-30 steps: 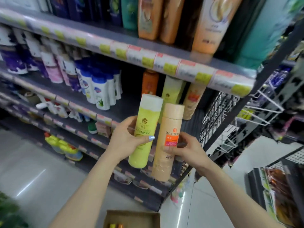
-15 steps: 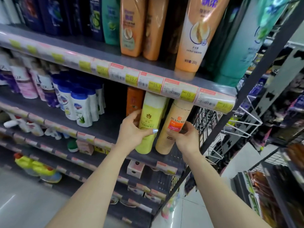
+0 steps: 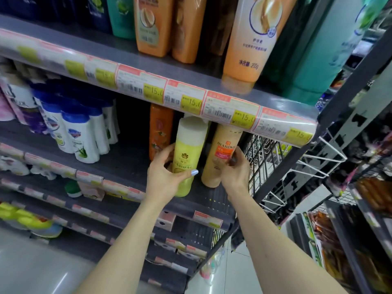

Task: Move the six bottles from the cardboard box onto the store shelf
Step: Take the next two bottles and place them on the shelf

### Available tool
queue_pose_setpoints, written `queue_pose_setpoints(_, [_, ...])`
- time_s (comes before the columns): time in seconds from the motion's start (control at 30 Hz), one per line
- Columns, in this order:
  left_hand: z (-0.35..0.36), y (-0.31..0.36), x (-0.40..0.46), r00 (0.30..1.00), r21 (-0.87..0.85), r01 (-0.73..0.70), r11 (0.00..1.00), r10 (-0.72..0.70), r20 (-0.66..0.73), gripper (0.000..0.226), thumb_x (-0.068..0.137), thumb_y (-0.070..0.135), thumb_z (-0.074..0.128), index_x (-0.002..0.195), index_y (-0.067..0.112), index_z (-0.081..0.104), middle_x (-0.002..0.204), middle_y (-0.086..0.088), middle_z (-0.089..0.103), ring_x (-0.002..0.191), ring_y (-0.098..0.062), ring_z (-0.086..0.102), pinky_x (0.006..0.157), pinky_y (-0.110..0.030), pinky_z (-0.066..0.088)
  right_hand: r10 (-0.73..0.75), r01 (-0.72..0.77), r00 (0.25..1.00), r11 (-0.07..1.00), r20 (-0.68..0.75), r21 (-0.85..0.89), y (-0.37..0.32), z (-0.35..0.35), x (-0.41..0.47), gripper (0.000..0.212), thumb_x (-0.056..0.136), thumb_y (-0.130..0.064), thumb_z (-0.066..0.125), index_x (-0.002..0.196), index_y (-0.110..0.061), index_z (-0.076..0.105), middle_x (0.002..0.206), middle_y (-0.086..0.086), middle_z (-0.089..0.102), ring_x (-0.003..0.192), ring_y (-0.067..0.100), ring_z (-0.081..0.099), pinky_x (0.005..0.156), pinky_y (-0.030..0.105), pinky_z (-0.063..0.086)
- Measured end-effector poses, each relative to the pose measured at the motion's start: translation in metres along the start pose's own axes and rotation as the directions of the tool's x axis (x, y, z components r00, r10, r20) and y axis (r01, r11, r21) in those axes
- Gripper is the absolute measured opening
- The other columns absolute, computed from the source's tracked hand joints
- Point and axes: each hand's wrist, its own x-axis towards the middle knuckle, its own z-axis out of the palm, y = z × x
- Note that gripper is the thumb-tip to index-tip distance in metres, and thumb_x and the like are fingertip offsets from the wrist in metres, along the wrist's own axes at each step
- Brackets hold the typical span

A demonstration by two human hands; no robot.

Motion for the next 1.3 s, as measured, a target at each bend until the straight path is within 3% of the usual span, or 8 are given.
queue_pose_setpoints(0.3, [0.001,-0.002,-0.003,1.0,-0.01,-0.021,1.0,0.021,0.007,0.083,0.056,0.027,0.087,0.131,0.027,0.052,0.127,0.003,0.06,0.114,-0.012,0.059,0.095,-0.041,0.052,-0.098,0.098,0.995,0.995,0.013,0.006,0.004,0.001,-0.003,0.043,0.073,-0.008,0.073,0.114,-0.009,0.06,0.106,0.008,0.071,0.094,0.022,0.067,0.086,0.047,0.054])
queue_pose_setpoints(0.47, [0.003,-0.002,-0.006,1.0,0.012,-0.021,1.0,0.021,0.0,0.09,0.052,0.041,0.083,0.133,0.038,0.044,0.131,0.005,0.057,0.121,-0.014,0.055,0.099,-0.043,0.049,-0.127,0.128,0.992,0.991,0.019,-0.032,0.008,0.003,-0.002,0.046,0.071,-0.022,0.071,0.115,-0.015,0.059,0.105,0.005,0.072,0.096,0.021,0.068,0.086,0.049,0.054])
queue_pose_setpoints(0.63, [-0.002,0.0,-0.017,1.0,0.023,0.0,1.0,0.0,0.012,0.103,0.061,0.028,0.085,0.147,0.028,0.027,0.14,0.005,0.05,0.127,-0.008,0.047,0.106,-0.03,0.038,-0.151,0.153,0.988,0.988,0.034,-0.035,0.014,0.005,-0.001,0.057,0.072,-0.032,0.068,0.124,-0.015,0.054,0.112,0.006,0.07,0.102,0.021,0.067,0.089,0.049,0.053])
queue_pose_setpoints(0.77, [-0.023,-0.012,-0.039,0.999,0.016,0.034,0.999,-0.034,-0.034,0.095,0.065,0.022,0.084,0.145,0.028,0.032,0.14,0.003,0.047,0.128,-0.008,0.043,0.107,-0.027,0.035,-0.168,0.17,0.985,0.985,0.035,-0.042,0.013,0.005,-0.005,0.059,0.075,-0.032,0.066,0.128,-0.01,0.052,0.115,0.008,0.069,0.103,0.019,0.066,0.091,0.045,0.053])
queue_pose_setpoints(0.87, [-0.037,-0.021,-0.054,0.997,0.093,0.06,0.994,-0.055,-0.059,0.087,0.067,0.021,0.082,0.142,0.028,0.036,0.133,0.003,0.05,0.122,-0.006,0.044,0.091,-0.012,0.035,-0.165,0.167,0.986,0.985,0.039,-0.05,0.017,0.005,-0.005,0.058,0.077,-0.033,0.065,0.128,-0.011,0.051,0.116,0.008,0.068,0.104,0.02,0.065,0.092,0.046,0.052])
queue_pose_setpoints(1.03, [-0.044,-0.024,-0.063,0.994,0.126,0.093,0.988,-0.084,-0.074,0.073,0.07,0.026,0.08,0.134,0.029,0.046,0.123,0.005,0.057,0.118,-0.011,0.051,0.101,-0.031,0.04,-0.087,0.09,0.995,0.994,0.041,-0.057,0.022,0.009,-0.013,0.063,0.072,-0.03,0.066,0.132,-0.017,0.048,0.123,0.004,0.065,0.113,0.02,0.061,0.098,0.046,0.048])
queue_pose_setpoints(1.17, [-0.051,-0.02,-0.067,0.99,0.104,0.135,0.985,-0.131,-0.049,0.063,0.073,0.026,0.078,0.129,0.027,0.051,0.116,0.004,0.06,0.111,-0.012,0.055,0.098,-0.029,0.045,0.025,-0.025,1.0,1.0,0.015,0.0,0.023,0.015,-0.04,0.083,0.071,-0.037,0.065,0.145,-0.018,0.032,0.149,0.001,0.043,0.137,0.017,0.041,0.114,0.044,0.034])
queue_pose_setpoints(1.3, [-0.066,-0.03,-0.081,0.982,0.104,0.186,0.977,-0.183,-0.041,0.052,0.074,0.025,0.076,0.122,0.028,0.057,0.103,0.011,0.063,0.101,-0.01,0.06,0.091,-0.028,0.05,0.025,-0.027,0.999,0.994,0.025,0.103,0.023,0.016,-0.095,0.066,0.086,-0.012,0.061,0.147,-0.014,0.033,0.146,-0.007,0.044,0.133,0.008,0.041,0.112,0.03,0.034])
